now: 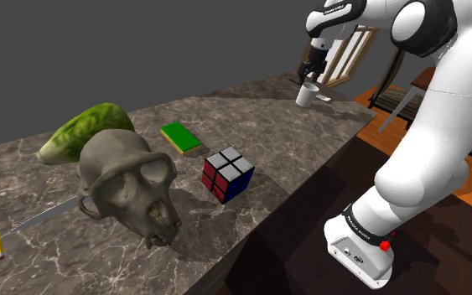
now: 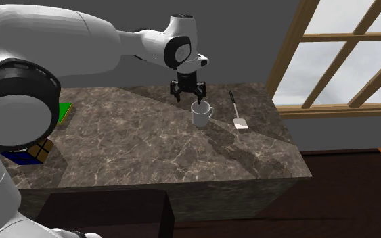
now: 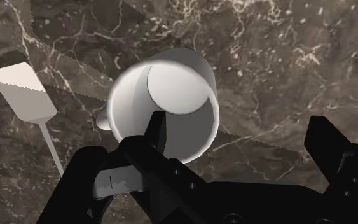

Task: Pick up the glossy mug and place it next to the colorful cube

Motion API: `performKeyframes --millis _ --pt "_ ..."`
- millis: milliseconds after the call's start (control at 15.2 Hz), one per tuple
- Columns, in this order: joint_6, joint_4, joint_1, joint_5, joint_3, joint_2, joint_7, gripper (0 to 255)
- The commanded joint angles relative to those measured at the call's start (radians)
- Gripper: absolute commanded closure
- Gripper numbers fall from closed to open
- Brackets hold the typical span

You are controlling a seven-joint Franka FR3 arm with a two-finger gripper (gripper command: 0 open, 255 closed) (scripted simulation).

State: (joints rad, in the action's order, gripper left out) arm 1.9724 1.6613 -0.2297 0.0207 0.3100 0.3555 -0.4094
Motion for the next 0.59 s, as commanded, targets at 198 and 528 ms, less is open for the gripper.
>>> performKeyframes --millis 198,528 --pt "0.032 -0.034 -0.021 0.021 -0.002 0.064 -0.02 0" --pt "0.085 0.0 -0.024 0.027 -0.005 0.084 -0.024 0"
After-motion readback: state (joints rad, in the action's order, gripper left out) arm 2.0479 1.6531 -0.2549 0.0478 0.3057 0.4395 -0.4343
